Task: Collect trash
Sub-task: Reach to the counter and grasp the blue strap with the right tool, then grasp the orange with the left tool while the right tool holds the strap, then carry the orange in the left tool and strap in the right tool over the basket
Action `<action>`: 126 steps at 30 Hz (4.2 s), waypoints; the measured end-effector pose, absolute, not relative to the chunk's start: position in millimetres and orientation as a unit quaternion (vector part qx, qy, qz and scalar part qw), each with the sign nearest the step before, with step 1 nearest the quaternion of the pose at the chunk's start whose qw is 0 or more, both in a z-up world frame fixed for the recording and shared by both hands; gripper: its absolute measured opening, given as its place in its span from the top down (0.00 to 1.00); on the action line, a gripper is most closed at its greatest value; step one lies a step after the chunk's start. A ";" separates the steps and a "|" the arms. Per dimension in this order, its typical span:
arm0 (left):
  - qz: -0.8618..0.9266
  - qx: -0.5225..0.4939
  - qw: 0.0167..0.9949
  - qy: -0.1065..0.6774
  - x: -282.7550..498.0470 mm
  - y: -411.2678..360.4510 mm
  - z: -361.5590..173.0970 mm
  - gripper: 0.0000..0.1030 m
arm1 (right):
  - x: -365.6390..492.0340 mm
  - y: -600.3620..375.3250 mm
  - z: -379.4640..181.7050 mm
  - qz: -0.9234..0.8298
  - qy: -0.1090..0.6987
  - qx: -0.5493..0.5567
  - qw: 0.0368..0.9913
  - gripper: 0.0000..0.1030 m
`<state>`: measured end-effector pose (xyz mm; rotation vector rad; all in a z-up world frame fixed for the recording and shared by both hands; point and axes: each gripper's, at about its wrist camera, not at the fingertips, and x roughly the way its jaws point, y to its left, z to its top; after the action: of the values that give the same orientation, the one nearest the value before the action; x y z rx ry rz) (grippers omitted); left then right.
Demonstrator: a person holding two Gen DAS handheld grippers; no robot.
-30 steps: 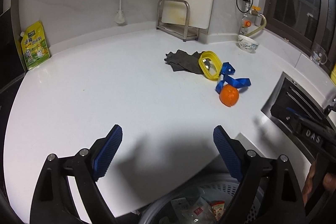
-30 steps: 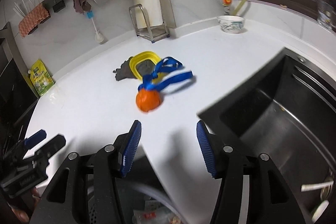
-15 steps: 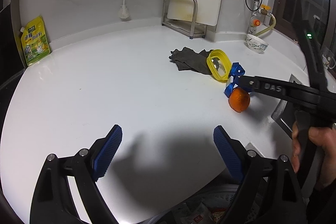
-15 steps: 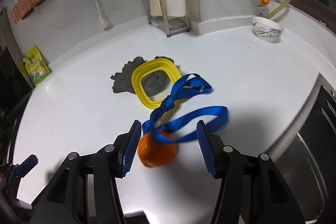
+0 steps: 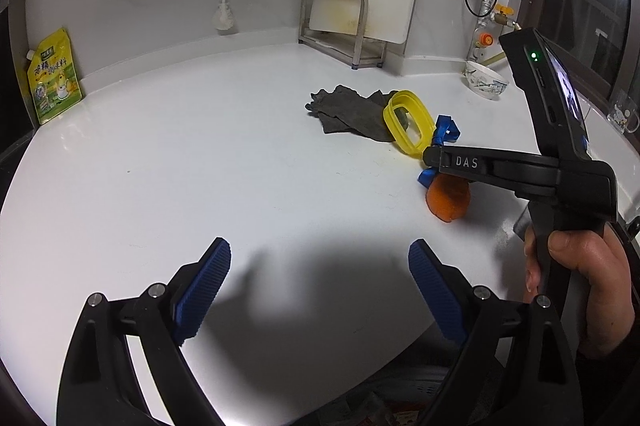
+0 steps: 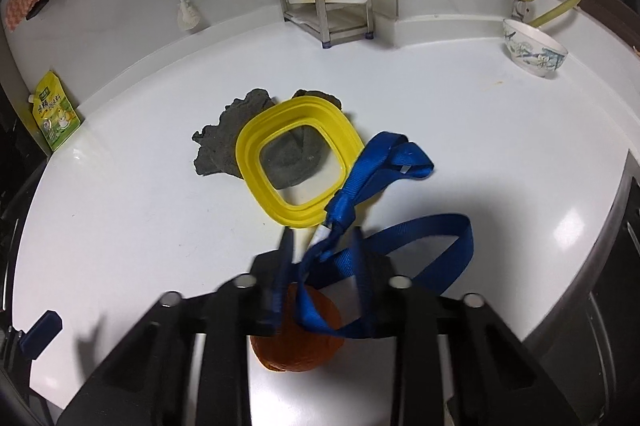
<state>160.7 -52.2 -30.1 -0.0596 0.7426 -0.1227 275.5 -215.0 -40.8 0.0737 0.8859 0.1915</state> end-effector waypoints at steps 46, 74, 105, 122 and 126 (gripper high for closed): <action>-0.065 0.031 0.913 0.402 231.0 -175.1 -60.4 0.15 | 180.3 -456.9 3.7 -0.053 0.246 0.211 0.945 0.93; -0.073 0.098 0.922 0.366 170.9 -169.3 -26.5 0.75 | 179.2 -461.6 -2.5 -0.044 0.246 0.237 0.939 0.93; -0.121 0.079 0.945 0.293 -9.2 -58.9 1.2 0.75 | -57.3 -276.7 5.0 0.040 0.252 0.174 0.951 0.93; -0.152 0.057 0.914 0.372 -28.8 -36.5 -62.8 0.72 | -86.6 -197.3 -73.9 0.086 0.377 0.142 0.911 0.93; -0.152 0.050 0.911 0.381 -25.3 -35.4 -66.3 0.72 | -78.9 -194.0 -85.2 0.089 0.395 0.146 0.903 0.93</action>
<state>-25.3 -35.4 -66.3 0.1033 0.7856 -0.3127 -78.9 -194.0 -85.2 0.3021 0.8166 0.1838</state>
